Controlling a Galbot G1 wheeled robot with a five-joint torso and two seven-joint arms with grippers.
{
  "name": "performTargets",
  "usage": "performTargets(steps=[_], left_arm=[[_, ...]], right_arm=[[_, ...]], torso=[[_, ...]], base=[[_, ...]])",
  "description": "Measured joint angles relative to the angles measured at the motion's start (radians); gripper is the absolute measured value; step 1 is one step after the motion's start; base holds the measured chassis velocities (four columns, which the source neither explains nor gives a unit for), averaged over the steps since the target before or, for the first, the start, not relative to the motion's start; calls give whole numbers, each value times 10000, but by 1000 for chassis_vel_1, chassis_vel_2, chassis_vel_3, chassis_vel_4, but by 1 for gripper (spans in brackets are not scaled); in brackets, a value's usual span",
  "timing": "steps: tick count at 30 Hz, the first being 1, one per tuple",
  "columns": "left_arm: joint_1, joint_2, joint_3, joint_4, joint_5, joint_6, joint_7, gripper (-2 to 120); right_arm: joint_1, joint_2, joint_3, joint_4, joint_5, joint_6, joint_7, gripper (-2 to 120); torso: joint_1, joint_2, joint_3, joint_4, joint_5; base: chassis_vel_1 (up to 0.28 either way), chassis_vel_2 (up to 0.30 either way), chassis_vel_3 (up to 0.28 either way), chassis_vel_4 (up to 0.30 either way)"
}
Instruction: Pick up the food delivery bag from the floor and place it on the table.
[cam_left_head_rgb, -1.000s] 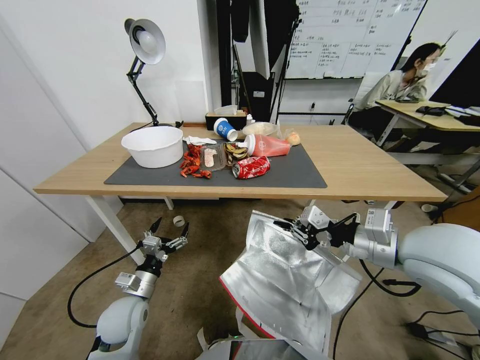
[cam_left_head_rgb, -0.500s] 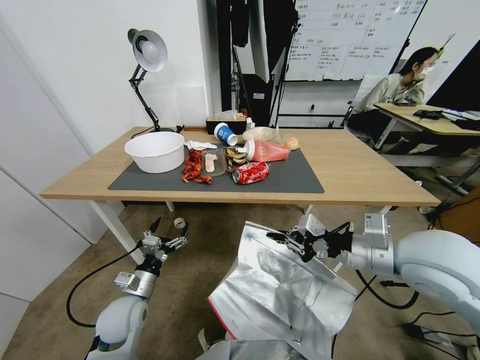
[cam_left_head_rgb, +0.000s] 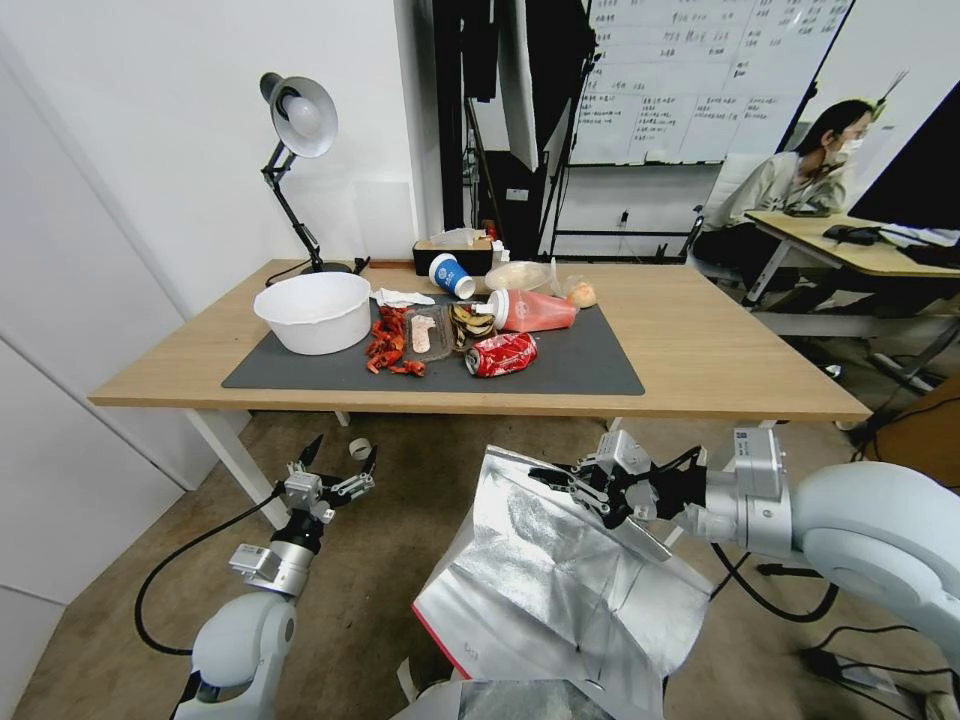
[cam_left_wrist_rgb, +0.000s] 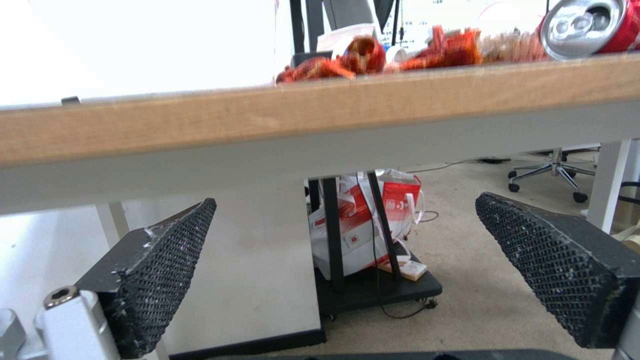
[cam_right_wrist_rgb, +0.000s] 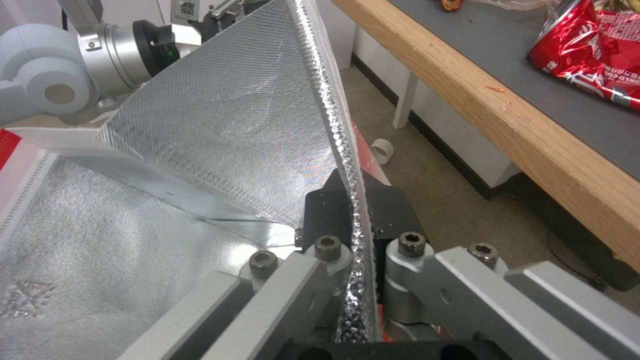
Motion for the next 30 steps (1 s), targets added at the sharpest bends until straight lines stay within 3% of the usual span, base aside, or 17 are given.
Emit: performTargets(steps=[30], left_arm=[[-23,6,-3,-4,-31,-1,110,100]], right_arm=[[-233,207,127,-5,-375,67,-41,0]], torso=[[575,1436,857,1,-2]], base=[[0,0,0,0]])
